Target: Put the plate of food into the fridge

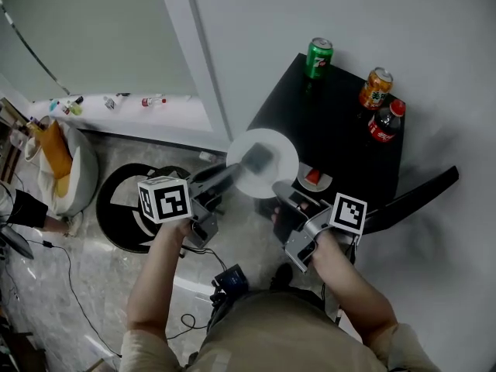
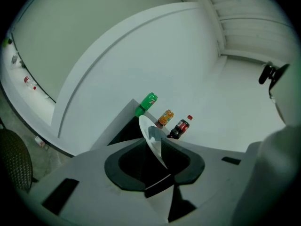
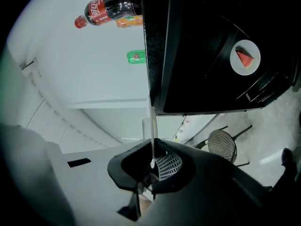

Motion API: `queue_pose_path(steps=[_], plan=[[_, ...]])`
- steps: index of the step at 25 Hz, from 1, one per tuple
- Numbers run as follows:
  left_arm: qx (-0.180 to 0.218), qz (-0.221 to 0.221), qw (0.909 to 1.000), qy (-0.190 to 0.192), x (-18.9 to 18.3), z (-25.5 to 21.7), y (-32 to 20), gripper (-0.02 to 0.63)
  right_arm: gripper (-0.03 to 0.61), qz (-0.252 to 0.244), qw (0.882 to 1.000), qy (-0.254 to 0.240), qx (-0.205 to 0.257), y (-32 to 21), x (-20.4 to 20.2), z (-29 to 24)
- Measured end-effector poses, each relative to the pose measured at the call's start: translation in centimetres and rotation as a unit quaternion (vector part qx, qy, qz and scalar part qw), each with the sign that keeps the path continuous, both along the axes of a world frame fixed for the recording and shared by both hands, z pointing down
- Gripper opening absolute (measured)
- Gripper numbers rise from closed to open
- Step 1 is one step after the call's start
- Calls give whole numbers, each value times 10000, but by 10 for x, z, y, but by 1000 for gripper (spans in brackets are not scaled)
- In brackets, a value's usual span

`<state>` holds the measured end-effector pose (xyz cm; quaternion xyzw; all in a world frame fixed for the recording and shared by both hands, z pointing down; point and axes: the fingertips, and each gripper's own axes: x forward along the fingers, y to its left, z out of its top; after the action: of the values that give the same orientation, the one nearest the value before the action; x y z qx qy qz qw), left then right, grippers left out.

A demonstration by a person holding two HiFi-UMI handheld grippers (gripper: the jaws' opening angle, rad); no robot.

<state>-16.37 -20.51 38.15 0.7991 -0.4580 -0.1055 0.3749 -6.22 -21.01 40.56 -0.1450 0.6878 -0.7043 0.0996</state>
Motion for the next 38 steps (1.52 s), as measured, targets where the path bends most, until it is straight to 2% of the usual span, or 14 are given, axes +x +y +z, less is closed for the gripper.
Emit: queue_pose_path(steps=[6,13,16,21,30,38], plan=[[152,61,9981,596,-4,-1,42,100,28,-19,10000,27,-30,41,-4,-1],[216,98,9923,1218,3,16,47,98,28,-102,9998,82,-181,49,-3,19],[151,1,9878,1549,-1,29,61,89,28,-132,9995,150,-234,64,-5,29],[45,-185,9738,2267,-7,38,93,74,26,-110,9993,233,-253,97,-10,37],[-182,-646,9647,2547,-16,60,130,48,26,-87,9988,472,-110,129,-13,56],[-345,-522,9529,2967,-5,67,145,37,26,200,9986,492,-78,150,-4,62]])
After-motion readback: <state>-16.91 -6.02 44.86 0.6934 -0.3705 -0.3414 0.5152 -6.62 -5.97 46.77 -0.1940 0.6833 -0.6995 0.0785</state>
